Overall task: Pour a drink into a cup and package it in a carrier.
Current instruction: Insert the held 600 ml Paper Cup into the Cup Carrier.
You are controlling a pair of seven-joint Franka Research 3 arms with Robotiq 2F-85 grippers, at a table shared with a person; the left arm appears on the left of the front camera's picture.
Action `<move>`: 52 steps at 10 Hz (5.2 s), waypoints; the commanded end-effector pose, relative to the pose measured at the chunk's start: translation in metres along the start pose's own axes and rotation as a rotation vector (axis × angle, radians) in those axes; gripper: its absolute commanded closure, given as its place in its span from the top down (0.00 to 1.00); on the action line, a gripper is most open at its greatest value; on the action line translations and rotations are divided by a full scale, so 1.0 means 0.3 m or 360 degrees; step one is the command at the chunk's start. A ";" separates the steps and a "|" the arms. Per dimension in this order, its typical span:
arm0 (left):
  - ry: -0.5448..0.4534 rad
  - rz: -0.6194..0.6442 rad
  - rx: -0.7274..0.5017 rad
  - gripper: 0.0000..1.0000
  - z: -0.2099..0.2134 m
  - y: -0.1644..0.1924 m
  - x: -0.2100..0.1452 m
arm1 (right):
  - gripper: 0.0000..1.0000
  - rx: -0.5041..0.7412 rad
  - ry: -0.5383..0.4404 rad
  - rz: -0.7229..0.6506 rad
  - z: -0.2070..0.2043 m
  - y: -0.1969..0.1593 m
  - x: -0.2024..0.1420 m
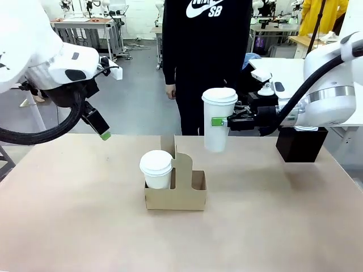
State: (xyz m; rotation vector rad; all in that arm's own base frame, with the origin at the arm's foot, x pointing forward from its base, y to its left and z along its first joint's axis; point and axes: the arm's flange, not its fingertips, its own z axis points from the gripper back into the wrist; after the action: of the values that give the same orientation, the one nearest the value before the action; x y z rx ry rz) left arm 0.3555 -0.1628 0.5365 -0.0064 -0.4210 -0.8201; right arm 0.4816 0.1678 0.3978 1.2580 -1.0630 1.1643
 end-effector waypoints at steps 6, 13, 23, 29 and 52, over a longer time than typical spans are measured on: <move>-0.0209 -0.0254 -0.0318 1.00 -0.113 0.116 -0.136 | 0.80 0.0049 -0.0024 0.0075 -0.018 0.033 -0.014; -0.0398 -0.0285 -0.0351 1.00 -0.275 0.222 -0.316 | 0.80 0.0224 -0.0082 0.0207 -0.216 0.099 -0.141; -0.0340 -0.0246 -0.0331 1.00 -0.231 0.258 -0.238 | 0.80 0.0429 -0.0061 0.0028 -0.259 0.102 -0.276; -0.0340 -0.0246 -0.0331 1.00 -0.231 0.258 -0.238 | 0.80 0.0517 0.0050 0.0032 -0.266 0.041 -0.399; -0.0340 -0.0246 -0.0331 1.00 -0.231 0.258 -0.238 | 1.00 -0.0593 0.0649 -0.0400 0.350 0.227 -0.111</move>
State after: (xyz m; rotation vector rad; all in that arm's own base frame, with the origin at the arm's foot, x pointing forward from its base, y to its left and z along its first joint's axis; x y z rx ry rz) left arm 0.3924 -0.0700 0.4584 -0.2406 -0.5403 -1.0272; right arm 0.4275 0.0510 0.3687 0.8030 -0.8474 1.0258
